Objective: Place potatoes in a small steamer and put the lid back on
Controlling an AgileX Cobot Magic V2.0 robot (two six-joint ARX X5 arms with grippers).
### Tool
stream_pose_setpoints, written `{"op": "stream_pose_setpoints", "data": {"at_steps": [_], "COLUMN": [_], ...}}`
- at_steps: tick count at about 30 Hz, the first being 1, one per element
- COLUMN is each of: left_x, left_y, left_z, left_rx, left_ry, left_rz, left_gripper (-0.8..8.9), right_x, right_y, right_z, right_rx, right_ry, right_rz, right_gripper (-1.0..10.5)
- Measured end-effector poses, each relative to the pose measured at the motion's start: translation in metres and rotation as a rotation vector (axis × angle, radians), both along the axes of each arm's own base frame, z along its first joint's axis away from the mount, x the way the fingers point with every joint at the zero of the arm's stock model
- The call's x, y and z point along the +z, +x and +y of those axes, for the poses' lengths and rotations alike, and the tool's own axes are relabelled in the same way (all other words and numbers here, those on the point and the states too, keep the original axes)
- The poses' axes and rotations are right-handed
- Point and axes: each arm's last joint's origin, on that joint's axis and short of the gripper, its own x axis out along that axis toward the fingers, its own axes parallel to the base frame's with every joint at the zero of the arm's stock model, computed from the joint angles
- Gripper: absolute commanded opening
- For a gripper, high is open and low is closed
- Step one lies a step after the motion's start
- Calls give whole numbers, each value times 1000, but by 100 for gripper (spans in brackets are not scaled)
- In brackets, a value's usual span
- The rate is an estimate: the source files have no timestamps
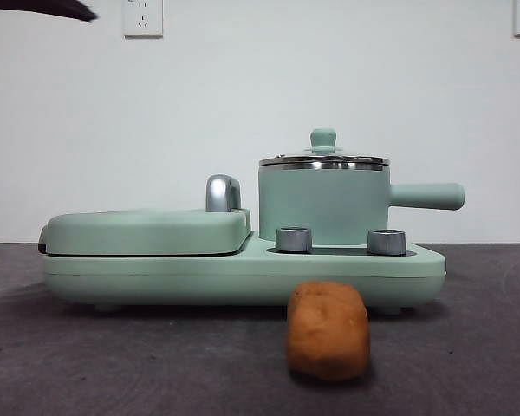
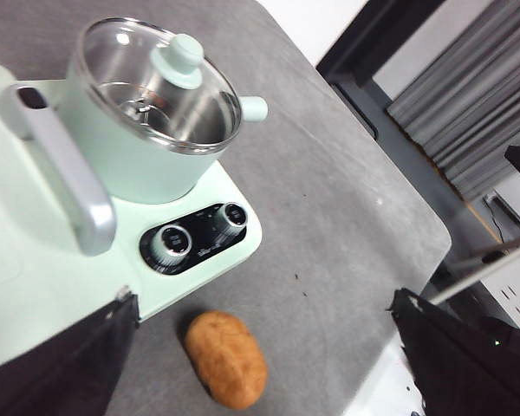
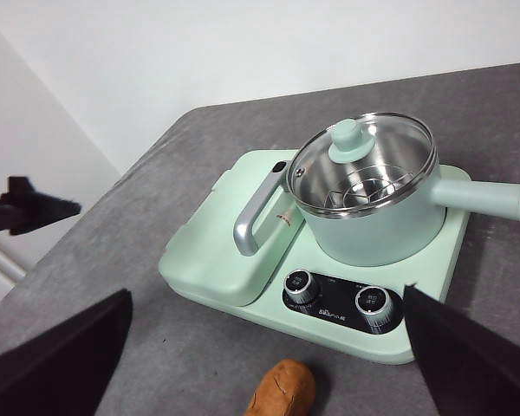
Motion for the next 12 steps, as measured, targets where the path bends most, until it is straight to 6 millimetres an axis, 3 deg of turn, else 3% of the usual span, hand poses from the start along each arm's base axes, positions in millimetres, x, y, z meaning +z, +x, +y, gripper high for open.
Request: {"op": "stream_pose_setpoints", "data": {"at_steps": [6,12], "left_x": [3,17], "left_y": [41,84], "left_z": [-26,-62], "left_rx": [-50,-60], "left_ry": [52,257], "left_rz": [88,143], "left_gripper": [479,479], "right_x": [0,0], "right_y": [0,0], "right_z": [0,0], "right_rx": [0,0], "right_ry": [0,0], "right_rz": [0,0], "right_gripper": [497,497]}}
